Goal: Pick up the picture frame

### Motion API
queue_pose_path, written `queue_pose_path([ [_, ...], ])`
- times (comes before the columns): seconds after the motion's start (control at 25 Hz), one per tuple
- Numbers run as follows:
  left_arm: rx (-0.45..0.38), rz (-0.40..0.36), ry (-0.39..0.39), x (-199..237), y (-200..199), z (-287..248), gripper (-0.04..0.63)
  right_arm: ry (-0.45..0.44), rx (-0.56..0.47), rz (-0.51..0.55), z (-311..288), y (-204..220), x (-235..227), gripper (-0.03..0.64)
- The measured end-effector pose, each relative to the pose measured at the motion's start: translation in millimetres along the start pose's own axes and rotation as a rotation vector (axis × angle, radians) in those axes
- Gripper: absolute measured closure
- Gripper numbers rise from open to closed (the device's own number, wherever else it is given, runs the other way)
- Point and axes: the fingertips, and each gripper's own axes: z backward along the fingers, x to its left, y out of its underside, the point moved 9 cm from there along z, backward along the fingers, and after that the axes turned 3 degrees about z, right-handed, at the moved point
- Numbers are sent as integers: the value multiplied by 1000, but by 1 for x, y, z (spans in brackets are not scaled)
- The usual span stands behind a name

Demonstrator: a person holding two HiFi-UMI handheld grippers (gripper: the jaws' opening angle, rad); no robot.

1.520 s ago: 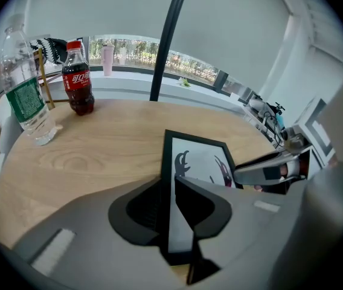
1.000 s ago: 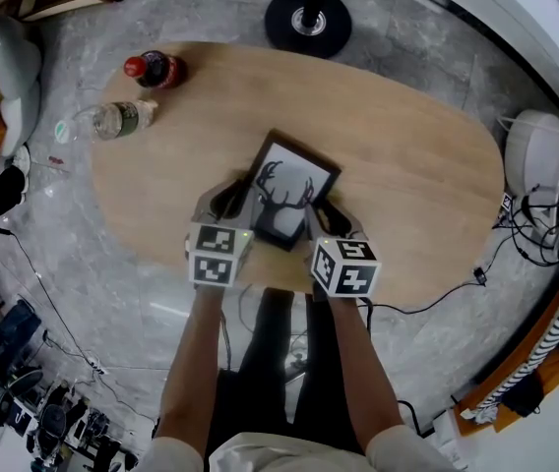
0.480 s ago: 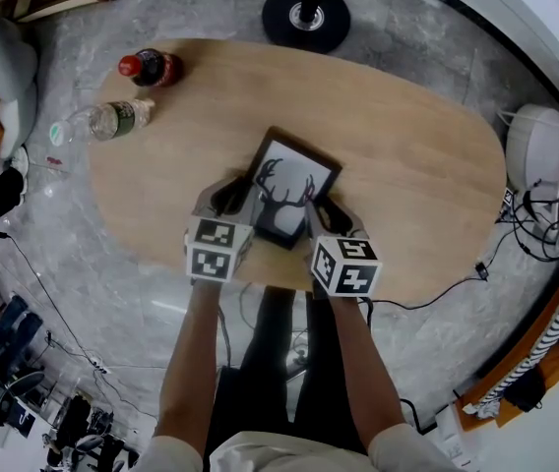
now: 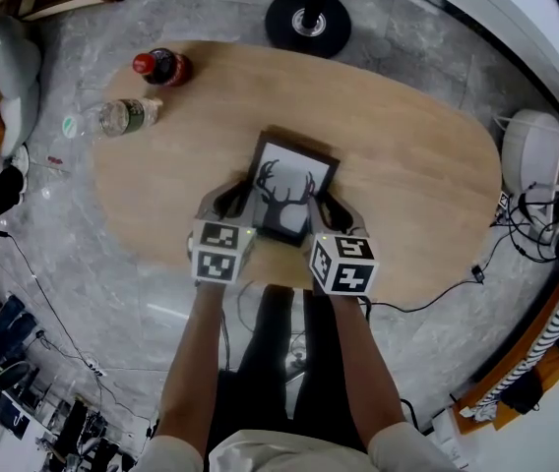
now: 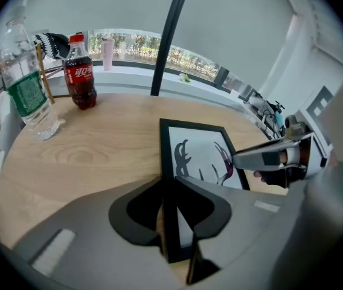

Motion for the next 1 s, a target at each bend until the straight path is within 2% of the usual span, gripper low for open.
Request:
queue_pose_path([
  [0.36,-138,47,-35,-6,-28,62,520,-2,-107,47,50,-39,32,522],
  [0.64,-275,93,-60,-20,-44,152,520,-35,-210,130,128,-70,81,526],
  [1.0,-443,76,-122,-31,-69,259,518,-81,-332,222,209,-105,141,528],
])
